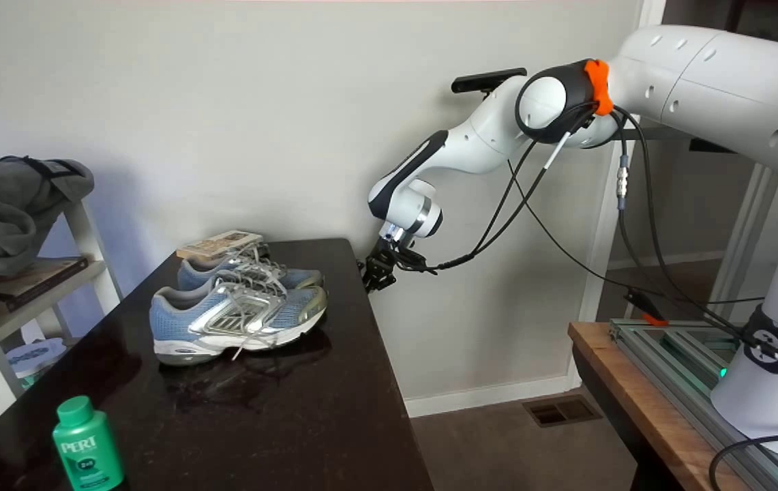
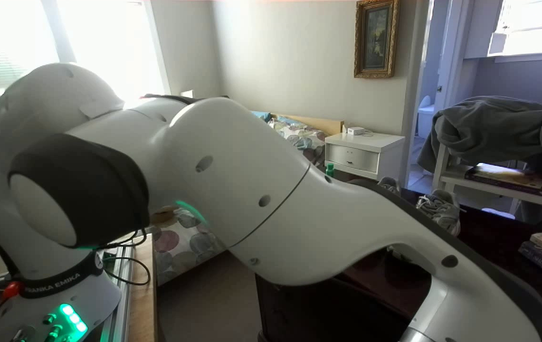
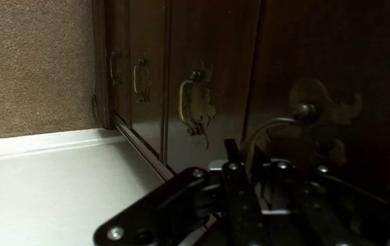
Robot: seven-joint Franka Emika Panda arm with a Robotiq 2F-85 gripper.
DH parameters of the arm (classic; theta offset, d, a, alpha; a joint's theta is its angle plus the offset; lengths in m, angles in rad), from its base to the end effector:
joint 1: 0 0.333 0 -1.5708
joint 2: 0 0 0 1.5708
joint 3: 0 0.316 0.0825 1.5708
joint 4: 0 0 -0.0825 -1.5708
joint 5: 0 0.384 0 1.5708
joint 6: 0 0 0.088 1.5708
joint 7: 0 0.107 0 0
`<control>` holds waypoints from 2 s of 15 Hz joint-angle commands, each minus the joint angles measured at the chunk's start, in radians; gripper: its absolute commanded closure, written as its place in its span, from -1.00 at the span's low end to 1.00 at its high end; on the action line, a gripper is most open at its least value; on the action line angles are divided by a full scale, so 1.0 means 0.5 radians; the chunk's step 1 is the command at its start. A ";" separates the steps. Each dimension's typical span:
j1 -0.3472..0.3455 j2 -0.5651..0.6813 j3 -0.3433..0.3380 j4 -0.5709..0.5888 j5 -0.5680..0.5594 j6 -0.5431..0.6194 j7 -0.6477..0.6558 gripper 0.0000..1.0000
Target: Open the drawer
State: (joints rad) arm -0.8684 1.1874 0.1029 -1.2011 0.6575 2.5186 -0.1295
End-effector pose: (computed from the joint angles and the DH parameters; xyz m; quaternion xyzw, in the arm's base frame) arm 0.5196 -0.5371 0.0571 -0.7905 0.5569 -0.1601 0.1986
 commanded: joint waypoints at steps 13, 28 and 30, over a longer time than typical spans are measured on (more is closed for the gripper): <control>-0.033 -0.148 -0.303 -0.241 -0.159 -0.161 -0.038 0.95; -0.010 -0.183 -0.592 -0.306 -0.184 -0.404 -0.116 0.95; 0.005 -0.194 -0.610 -0.327 -0.184 -0.448 -0.102 0.95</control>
State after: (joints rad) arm -0.8716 1.0833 -0.1149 -1.3052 0.6440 2.2872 -0.1813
